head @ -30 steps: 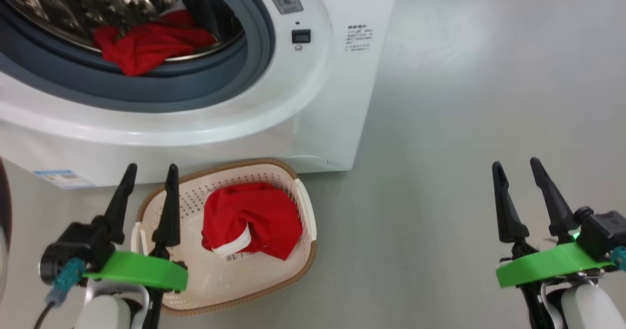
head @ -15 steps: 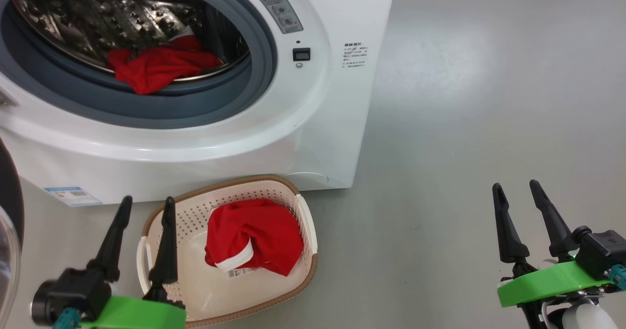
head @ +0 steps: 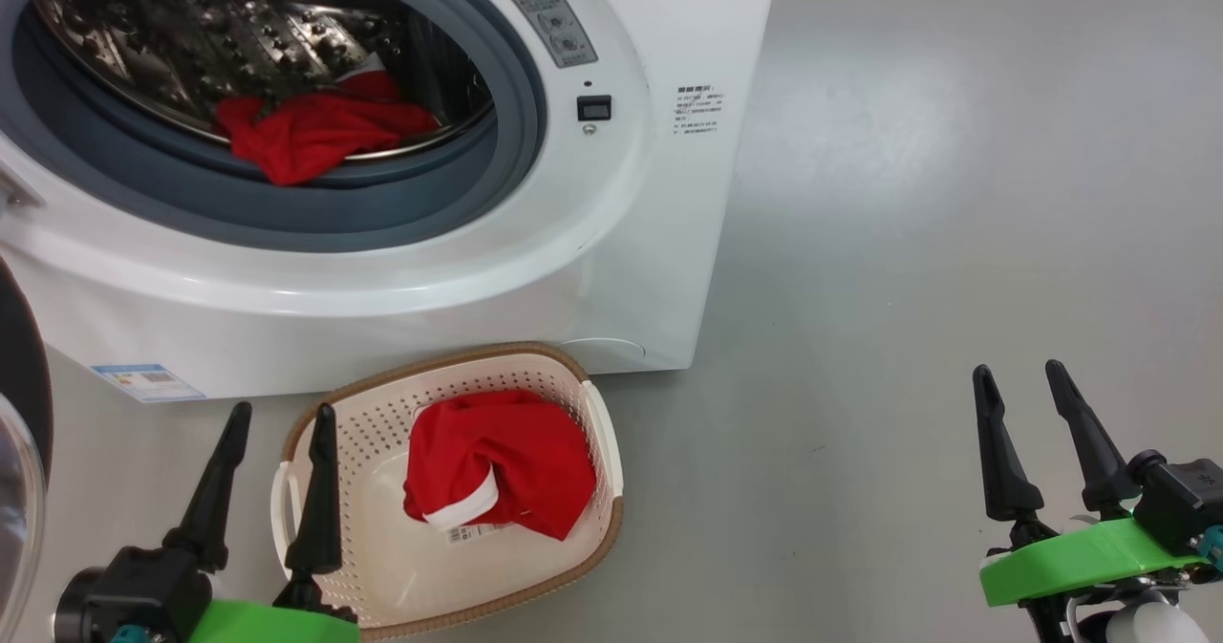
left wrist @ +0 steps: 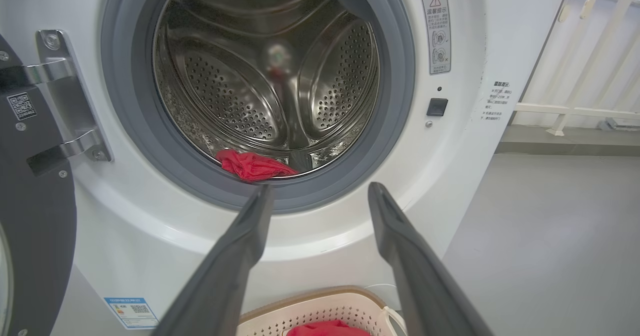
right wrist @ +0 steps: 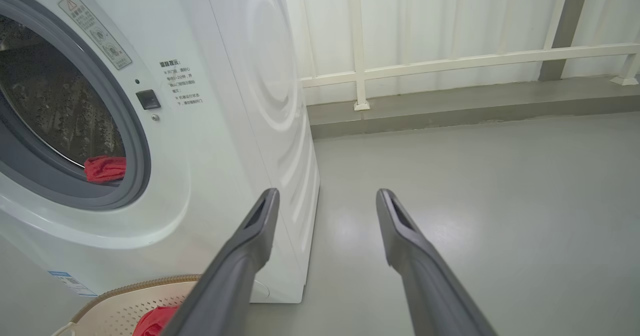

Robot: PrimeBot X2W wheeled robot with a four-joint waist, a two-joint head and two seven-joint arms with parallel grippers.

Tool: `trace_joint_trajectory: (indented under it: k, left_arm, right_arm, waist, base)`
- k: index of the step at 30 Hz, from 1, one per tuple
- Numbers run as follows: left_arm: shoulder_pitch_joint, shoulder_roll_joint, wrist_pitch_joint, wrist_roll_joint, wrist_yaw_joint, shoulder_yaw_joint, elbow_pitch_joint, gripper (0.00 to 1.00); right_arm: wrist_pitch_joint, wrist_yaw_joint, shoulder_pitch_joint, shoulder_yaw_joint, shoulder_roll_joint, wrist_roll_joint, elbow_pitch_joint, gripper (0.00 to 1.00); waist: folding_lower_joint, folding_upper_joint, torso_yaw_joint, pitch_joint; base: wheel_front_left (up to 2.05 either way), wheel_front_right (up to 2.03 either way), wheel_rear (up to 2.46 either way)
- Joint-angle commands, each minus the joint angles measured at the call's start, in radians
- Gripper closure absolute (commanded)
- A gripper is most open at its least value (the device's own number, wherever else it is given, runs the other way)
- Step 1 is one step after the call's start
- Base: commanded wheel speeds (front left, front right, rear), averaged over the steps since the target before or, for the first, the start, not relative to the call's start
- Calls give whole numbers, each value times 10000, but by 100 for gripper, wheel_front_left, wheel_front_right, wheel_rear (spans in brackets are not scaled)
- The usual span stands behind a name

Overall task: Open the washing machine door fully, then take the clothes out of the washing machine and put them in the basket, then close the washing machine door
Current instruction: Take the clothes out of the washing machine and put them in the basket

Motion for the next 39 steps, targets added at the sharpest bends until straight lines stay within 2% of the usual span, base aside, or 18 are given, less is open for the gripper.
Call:
trace_joint_trajectory:
  k: [1, 14, 21, 27, 33, 34, 39]
  left_arm:
    - [3, 55, -49, 64, -56, 366, -292, 0]
    - [-265, 43, -49, 33, -56, 254, -181, 0]
    - [-1412, 277, -49, 413, -56, 40, 666, 0]
    - [-3236, 671, -49, 768, -41, 101, 2118, 0]
    - [-5845, 1210, -45, 1135, 139, 27, 4502, 0]
    - [-5845, 1210, -45, 1135, 139, 27, 4502, 0]
    - [-7633, 1539, 198, 1305, 345, -77, 6253, 0]
  right_arm:
    - [-63, 65, -55, 228, -98, 86, -264, 0]
    - [-63, 65, -201, 214, -85, 88, -304, 0]
    - [-63, 65, -515, 262, -53, 74, -381, 0]
    - [-63, 65, -879, 366, 3, 72, -452, 0]
    - [-63, 65, -1322, 412, 63, 77, -519, 0]
    - [-63, 65, -1322, 412, 63, 77, -519, 0]
    - [-63, 65, -1559, 424, 94, 87, -578, 0]
  waist:
    - [0, 0, -3, 5]
    - [0, 0, 15, 302]
    - [0, 0, 2, 876]
    - [0, 0, -88, 1585]
    - [0, 0, -266, 2339]
    - [0, 0, -266, 2339]
    - [0, 0, -417, 2769]
  base:
    - [0, 0, 0]
    - [0, 0, 0]
    - [0, 0, 0]
    - [0, 0, 0]
    - [0, 0, 0]
    - [0, 0, 0]
    - [0, 0, 0]
